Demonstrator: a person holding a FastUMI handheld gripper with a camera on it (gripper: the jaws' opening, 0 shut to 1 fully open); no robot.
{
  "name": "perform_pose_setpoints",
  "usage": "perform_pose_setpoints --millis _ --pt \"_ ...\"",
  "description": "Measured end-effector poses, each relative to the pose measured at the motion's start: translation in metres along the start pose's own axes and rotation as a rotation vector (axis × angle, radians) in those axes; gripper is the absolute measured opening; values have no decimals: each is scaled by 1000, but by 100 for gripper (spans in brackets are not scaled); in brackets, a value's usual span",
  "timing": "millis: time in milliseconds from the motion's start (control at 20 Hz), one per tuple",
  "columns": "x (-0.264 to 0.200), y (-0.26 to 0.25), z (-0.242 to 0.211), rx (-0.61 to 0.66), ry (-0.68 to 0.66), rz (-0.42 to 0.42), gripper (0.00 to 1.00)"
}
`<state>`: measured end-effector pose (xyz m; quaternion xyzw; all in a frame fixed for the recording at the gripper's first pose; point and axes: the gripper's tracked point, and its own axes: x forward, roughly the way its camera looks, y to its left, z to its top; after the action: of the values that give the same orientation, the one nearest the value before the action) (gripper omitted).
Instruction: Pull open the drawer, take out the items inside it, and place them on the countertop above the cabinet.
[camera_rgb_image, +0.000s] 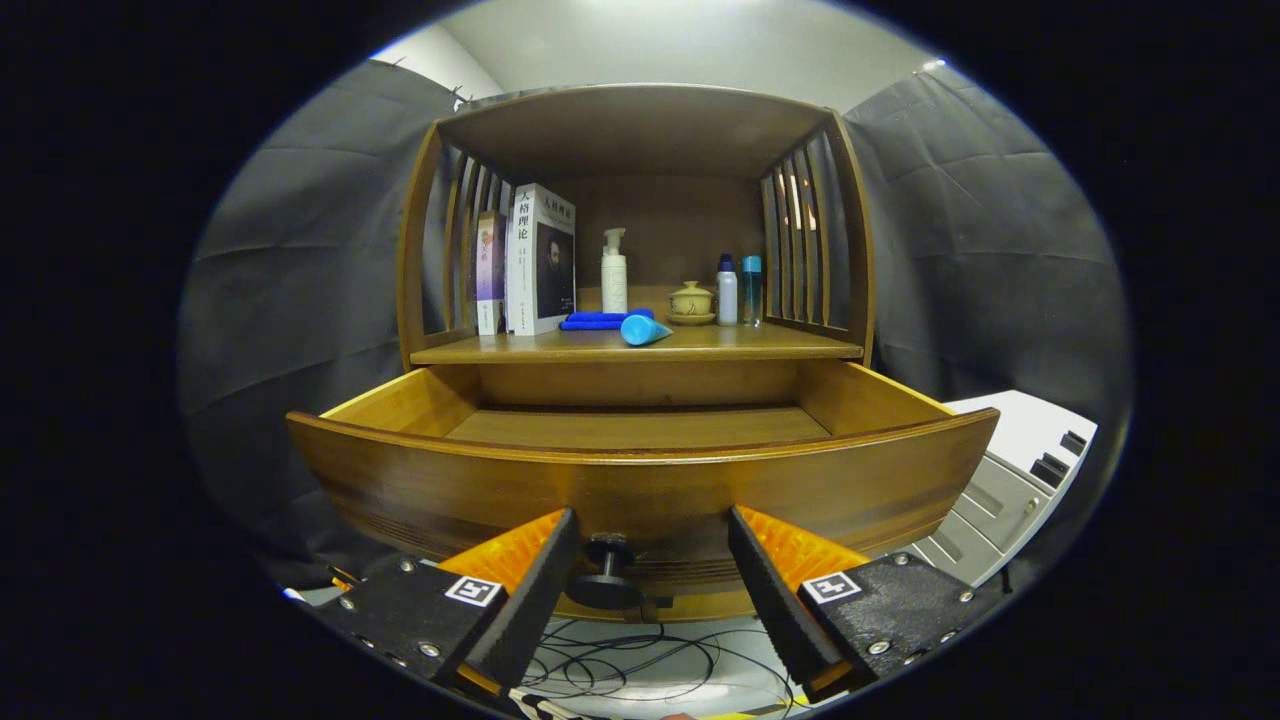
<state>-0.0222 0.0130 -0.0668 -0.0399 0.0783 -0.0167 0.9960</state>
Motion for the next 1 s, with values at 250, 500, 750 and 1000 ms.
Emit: perform_pose_setpoints --millis 250,500,750,1000 --pt "10 2 2 -17 18 19 95" --pt "20 2 5 -27 15 25 95" --pt "34 3 13 -24 -4 24 95" --pt "44 4 18 -40 -29 21 95"
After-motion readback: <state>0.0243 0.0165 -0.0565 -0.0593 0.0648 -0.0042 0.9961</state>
